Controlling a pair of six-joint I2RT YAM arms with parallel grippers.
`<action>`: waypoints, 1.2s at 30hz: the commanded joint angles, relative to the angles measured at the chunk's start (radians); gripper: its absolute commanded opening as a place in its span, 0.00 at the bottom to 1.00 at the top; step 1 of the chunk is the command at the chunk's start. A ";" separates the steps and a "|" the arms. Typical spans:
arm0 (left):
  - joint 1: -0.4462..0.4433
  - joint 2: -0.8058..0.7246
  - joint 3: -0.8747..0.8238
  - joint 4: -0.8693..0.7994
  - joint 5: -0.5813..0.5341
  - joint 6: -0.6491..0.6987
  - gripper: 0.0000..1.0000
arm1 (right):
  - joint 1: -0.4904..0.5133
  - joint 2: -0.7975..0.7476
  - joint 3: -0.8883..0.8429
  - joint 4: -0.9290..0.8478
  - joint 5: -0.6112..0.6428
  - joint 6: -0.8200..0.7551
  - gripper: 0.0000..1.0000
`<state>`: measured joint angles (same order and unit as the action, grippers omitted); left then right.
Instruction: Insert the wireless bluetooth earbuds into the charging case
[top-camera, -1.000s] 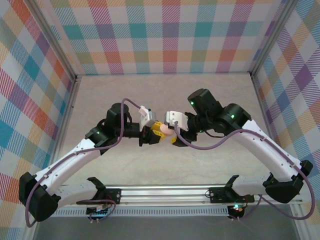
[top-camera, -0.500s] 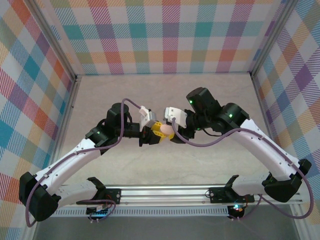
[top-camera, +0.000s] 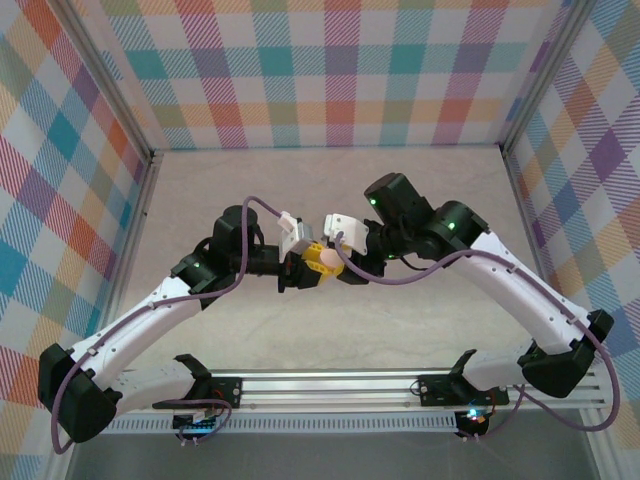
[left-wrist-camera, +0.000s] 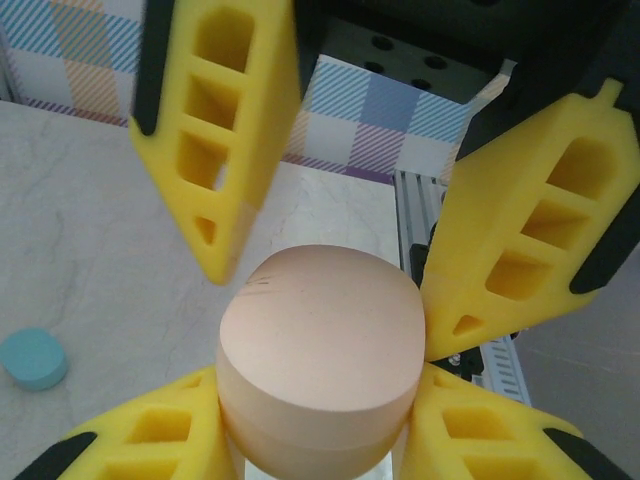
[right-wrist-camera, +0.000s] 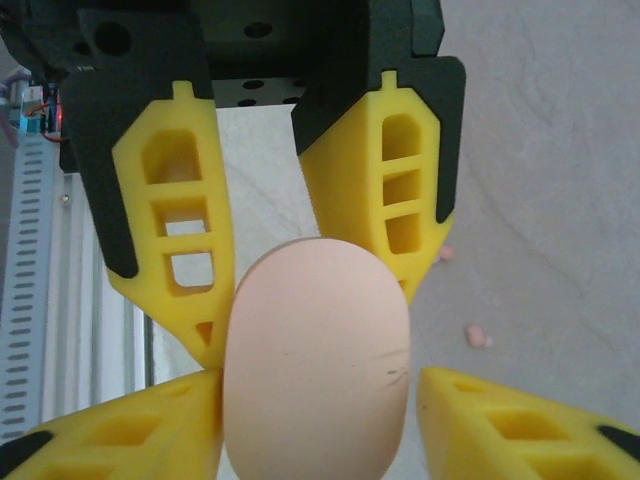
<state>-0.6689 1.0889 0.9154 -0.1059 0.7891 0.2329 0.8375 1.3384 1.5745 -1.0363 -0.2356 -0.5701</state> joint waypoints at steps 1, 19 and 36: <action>-0.003 -0.001 0.017 0.017 0.039 0.007 0.29 | 0.001 0.016 0.041 -0.014 0.002 0.019 0.51; -0.009 -0.014 0.003 0.023 0.053 0.000 0.29 | -0.059 0.020 0.087 0.004 0.042 0.130 0.56; -0.011 -0.020 -0.006 0.017 0.058 -0.001 0.29 | -0.156 0.038 0.130 -0.005 -0.038 0.215 0.56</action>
<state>-0.6735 1.0889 0.9115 -0.0795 0.7952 0.2256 0.6949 1.3674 1.6836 -1.0634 -0.2695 -0.3901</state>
